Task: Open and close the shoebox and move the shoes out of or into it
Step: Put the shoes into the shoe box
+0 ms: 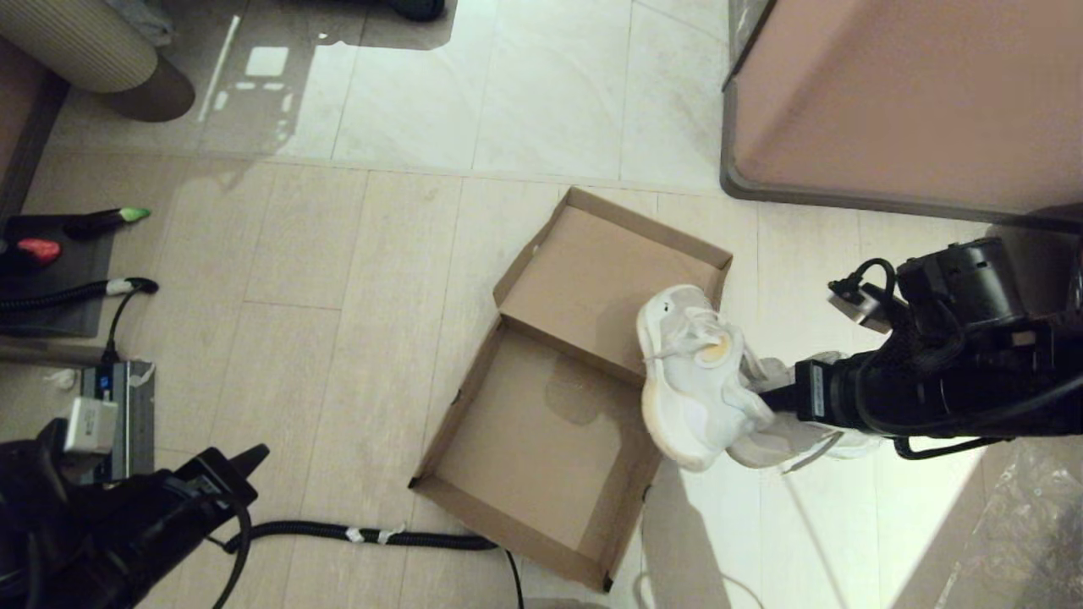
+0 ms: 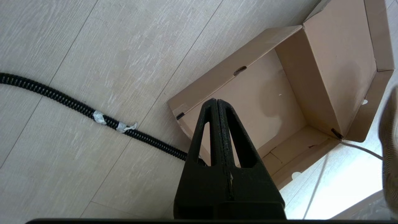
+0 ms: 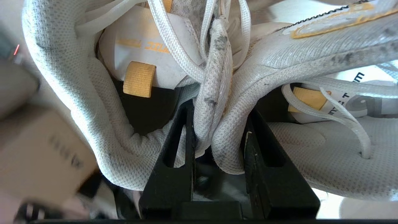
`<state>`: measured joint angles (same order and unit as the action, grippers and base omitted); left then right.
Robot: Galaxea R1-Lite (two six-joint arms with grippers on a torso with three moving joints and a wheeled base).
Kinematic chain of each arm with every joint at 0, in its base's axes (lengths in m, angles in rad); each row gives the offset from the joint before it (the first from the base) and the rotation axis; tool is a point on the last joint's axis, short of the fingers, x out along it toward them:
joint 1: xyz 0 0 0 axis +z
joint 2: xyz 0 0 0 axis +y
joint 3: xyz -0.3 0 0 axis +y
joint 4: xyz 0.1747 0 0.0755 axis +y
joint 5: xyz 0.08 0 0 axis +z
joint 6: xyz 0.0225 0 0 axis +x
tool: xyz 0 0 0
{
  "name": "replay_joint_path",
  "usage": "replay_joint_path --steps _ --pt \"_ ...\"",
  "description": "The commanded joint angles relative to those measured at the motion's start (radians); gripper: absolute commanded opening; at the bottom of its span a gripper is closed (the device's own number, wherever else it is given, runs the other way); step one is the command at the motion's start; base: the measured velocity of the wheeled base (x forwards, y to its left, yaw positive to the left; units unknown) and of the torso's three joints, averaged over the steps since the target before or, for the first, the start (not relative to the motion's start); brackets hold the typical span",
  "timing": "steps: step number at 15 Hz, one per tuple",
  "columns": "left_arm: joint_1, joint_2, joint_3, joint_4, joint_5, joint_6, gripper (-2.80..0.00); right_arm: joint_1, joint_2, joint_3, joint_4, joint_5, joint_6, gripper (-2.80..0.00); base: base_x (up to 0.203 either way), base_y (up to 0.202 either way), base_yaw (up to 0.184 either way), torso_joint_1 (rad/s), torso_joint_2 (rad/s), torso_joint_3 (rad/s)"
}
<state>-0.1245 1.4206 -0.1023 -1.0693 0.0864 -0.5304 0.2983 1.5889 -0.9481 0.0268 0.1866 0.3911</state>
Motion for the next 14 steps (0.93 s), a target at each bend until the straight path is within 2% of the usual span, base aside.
replay_joint_path --steps 1,4,8,14 --pt "0.002 -0.003 0.003 -0.006 0.001 -0.003 -2.8 0.079 0.003 -0.004 -0.001 -0.009 0.003 -2.8 0.0 0.0 0.0 0.0 0.0 0.0" --pt "0.003 -0.003 0.003 -0.006 0.001 -0.002 -2.8 0.217 0.063 -0.025 -0.006 -0.061 0.009 -2.8 0.0 0.0 0.0 0.0 0.0 0.0" --pt "0.008 0.0 0.004 -0.006 0.003 -0.002 -2.8 0.322 0.186 -0.153 -0.007 -0.116 0.007 -2.8 0.0 0.0 0.0 0.0 0.0 0.0" --pt "0.014 -0.002 0.029 -0.004 0.003 -0.003 -2.8 0.456 0.438 -0.381 -0.005 -0.314 -0.001 -2.8 0.0 0.0 0.0 0.0 0.0 0.0"
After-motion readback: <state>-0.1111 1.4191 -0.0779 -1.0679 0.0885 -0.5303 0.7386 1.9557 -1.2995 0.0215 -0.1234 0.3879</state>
